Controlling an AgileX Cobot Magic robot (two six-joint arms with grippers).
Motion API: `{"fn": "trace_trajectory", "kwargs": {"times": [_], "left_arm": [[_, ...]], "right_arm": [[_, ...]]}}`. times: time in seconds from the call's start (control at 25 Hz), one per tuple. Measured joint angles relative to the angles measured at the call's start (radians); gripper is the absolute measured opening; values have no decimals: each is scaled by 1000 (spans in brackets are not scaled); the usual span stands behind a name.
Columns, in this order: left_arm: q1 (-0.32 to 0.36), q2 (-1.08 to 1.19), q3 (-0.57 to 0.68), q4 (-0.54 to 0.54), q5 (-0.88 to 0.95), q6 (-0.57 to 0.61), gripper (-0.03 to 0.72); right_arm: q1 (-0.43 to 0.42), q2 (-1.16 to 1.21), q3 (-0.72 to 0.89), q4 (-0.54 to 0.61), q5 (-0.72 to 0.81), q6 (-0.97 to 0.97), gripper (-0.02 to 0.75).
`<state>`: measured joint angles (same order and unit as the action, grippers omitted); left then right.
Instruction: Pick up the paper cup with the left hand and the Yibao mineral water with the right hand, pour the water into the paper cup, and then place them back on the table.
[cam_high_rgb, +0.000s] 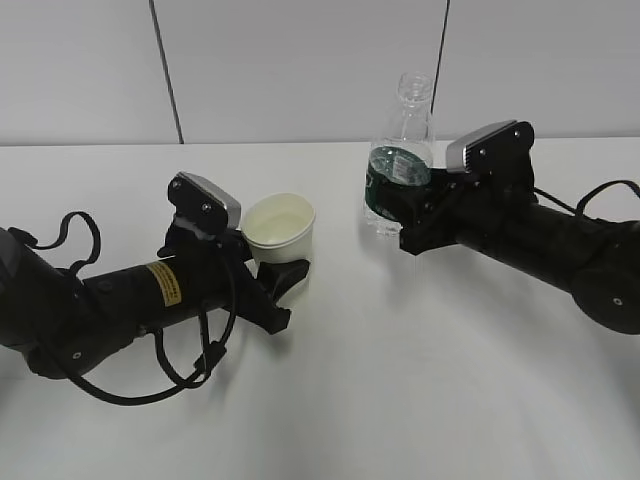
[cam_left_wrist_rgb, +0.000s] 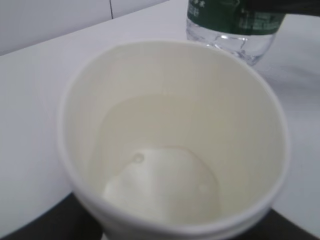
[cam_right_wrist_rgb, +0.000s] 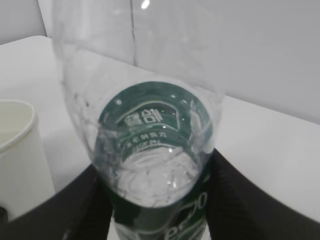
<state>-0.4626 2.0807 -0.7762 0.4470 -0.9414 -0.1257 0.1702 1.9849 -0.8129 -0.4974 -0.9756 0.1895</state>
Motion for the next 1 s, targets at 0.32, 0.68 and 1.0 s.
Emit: {"fn": "trace_trajectory", "kwargs": {"times": [0.32, 0.68, 1.0], "left_arm": [[0, 0, 0, -34, 0, 5, 421], [0, 90, 0, -37, -67, 5, 421], [0, 132, 0, -49, -144, 5, 421]], "right_arm": [[0, 92, 0, 23, -74, 2, 372], [0, 102, 0, 28, -87, -25, 372], [0, 102, 0, 83, -87, -40, 372]]}}
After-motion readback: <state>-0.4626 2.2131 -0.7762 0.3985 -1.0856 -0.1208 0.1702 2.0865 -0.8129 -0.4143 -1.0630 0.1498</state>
